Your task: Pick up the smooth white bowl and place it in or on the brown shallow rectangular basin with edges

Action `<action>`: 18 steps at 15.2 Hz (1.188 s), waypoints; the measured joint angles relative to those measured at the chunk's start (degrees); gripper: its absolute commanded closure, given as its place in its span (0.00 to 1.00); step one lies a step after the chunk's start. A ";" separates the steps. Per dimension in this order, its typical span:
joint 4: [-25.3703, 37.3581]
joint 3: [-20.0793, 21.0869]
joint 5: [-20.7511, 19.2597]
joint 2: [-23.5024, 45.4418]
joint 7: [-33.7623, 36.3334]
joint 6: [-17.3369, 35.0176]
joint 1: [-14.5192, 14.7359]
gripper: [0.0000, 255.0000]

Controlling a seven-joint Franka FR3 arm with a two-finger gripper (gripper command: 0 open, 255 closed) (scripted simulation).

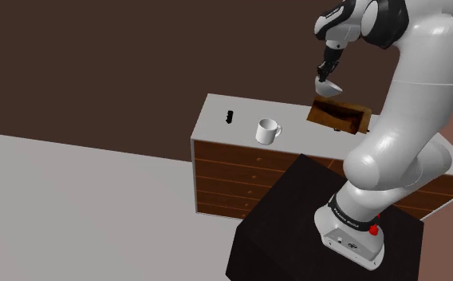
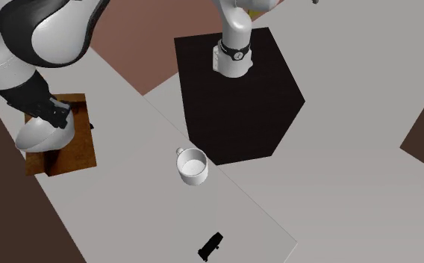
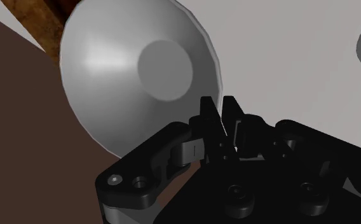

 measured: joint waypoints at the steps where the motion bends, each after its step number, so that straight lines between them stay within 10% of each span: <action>1: 0.09 -0.27 0.27 0.16 -1.23 0.05 -0.85 1.00; 11: 11.49 -2.08 4.92 7.14 -14.14 -4.81 -11.93 1.00; 18: 9.55 -1.59 6.04 9.26 -15.22 -0.97 -12.64 1.00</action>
